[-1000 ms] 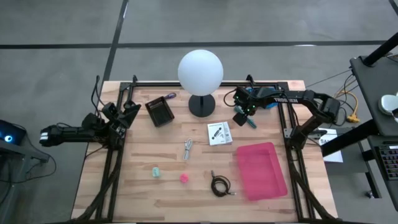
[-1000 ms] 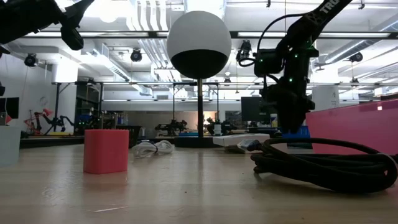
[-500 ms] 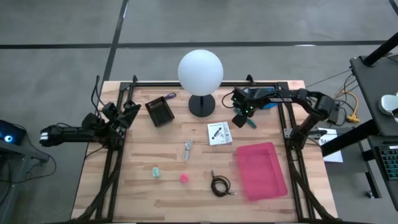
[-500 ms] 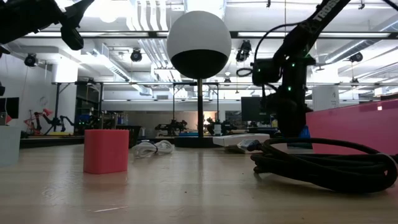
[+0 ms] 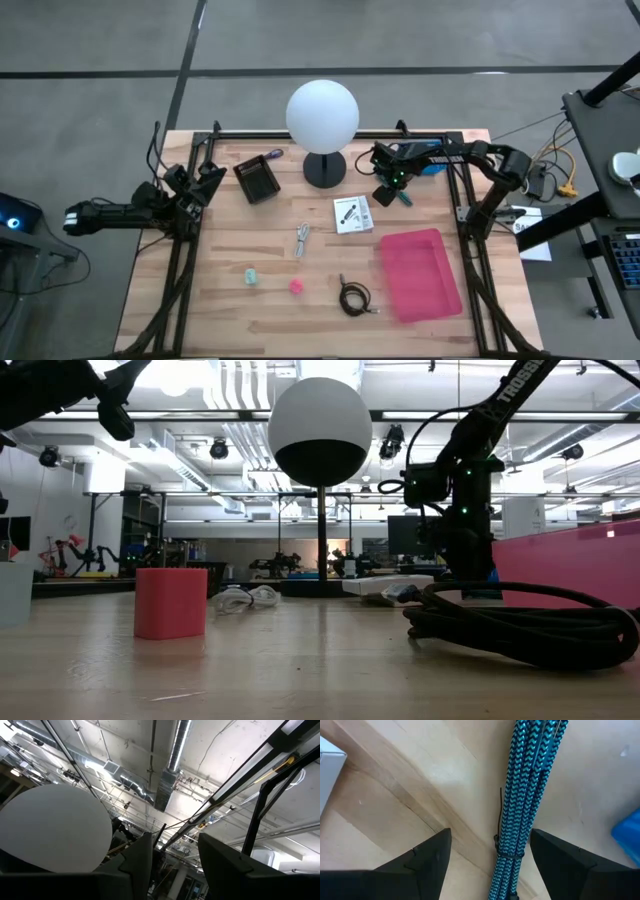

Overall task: Pick and place items into bin
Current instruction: Put the blue charger cable into the pink bin

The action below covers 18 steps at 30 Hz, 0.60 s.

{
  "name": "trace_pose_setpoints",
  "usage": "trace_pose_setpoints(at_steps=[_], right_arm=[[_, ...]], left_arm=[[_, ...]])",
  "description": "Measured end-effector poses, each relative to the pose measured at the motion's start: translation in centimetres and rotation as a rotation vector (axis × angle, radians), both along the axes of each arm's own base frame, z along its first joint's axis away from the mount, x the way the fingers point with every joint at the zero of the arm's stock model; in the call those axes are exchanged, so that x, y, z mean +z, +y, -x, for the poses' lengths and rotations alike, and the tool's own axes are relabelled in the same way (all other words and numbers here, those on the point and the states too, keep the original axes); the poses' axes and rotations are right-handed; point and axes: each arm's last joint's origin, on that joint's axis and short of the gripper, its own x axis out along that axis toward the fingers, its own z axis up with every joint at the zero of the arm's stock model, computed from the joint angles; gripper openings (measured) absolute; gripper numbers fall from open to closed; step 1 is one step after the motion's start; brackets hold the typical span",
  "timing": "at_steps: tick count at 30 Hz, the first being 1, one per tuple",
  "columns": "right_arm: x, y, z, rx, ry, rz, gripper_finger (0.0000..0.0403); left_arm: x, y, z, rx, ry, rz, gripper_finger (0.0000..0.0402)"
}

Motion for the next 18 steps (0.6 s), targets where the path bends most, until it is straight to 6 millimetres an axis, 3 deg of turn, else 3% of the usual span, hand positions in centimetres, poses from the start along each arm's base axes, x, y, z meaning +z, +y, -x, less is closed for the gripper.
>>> trace_pose_setpoints(at_steps=[18], right_arm=[[0.02, -0.19, 0.15, -0.008, -0.001, 0.001, 0.0233]], left_arm=[[0.0, 0.0, 0.0, 0.0, 0.0, 0.0, 0.0144]])
